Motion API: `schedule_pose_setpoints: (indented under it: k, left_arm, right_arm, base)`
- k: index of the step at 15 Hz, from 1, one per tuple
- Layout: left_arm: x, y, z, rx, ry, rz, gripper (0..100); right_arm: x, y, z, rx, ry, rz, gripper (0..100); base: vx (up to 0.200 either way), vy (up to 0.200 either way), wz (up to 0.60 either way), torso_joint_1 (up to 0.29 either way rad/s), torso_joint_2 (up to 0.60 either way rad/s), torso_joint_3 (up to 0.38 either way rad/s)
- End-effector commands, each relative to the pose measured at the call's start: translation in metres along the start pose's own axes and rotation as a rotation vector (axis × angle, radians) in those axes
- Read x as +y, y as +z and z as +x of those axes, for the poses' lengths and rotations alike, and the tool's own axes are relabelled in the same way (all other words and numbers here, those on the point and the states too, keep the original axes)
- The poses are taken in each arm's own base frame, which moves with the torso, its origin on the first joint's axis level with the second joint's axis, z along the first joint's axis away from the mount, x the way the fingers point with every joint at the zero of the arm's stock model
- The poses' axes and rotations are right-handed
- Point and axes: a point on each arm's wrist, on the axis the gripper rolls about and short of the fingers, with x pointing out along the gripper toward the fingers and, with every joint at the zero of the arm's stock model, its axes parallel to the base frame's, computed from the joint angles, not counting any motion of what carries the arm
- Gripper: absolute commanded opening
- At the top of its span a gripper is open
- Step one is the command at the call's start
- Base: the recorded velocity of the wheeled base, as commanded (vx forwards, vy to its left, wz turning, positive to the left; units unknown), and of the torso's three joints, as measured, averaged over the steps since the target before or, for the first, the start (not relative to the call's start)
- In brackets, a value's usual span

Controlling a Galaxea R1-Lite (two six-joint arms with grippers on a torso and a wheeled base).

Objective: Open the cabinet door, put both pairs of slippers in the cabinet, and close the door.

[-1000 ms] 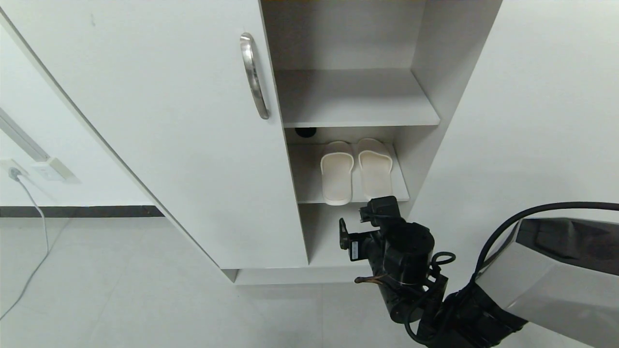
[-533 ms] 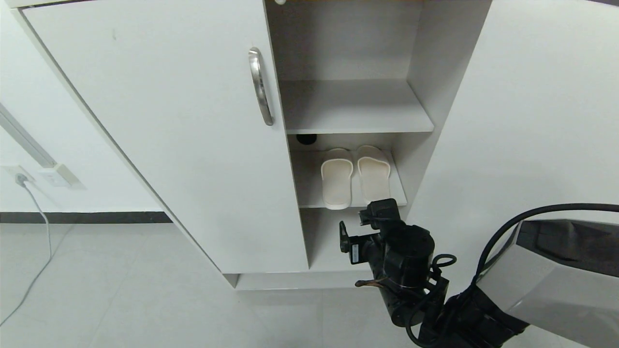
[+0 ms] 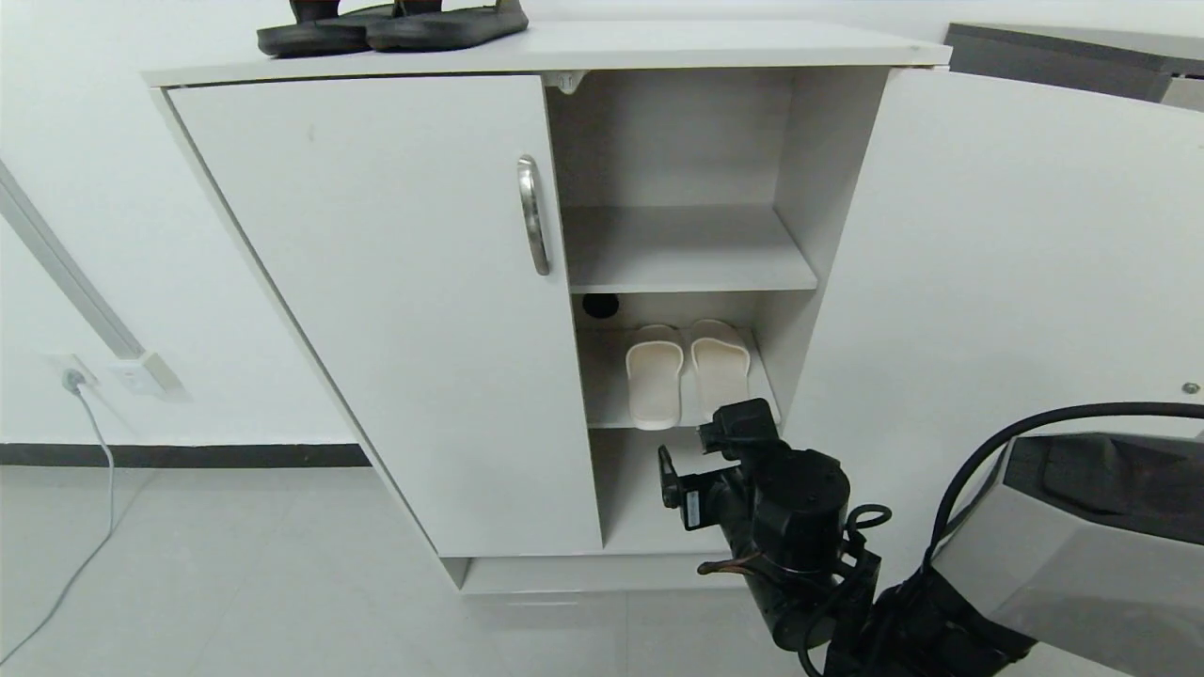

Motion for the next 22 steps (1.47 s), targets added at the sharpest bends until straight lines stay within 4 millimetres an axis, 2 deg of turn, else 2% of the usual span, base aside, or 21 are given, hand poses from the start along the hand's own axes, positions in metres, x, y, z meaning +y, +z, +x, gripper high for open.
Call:
schedule_pose_setpoints:
  k: [1, 7, 22]
  left_arm:
    - [0.000, 0.000, 0.000, 0.002, 0.001, -0.001, 0]
    - [0.000, 0.000, 0.000, 0.001, 0.001, -0.001, 0]
    - [0.000, 0.000, 0.000, 0.001, 0.001, -0.001, 0]
  right_arm:
    - [-0.003, 0.001, -0.005, 0.006, 0.027, 0.004, 100]
    - [-0.007, -0.001, -0.014, 0.024, 0.103, 0.003, 100]
    - [-0.014, -0.010, -0.024, -0.002, 0.182, -0.024, 100]
  base:
    - [0.000, 0.000, 0.00, -0.002, 0.00, 0.119]
    - [0.000, 0.000, 0.00, 0.000, 0.00, 0.000]
    - [0.000, 0.200, 0.00, 0.004, 0.00, 0.003]
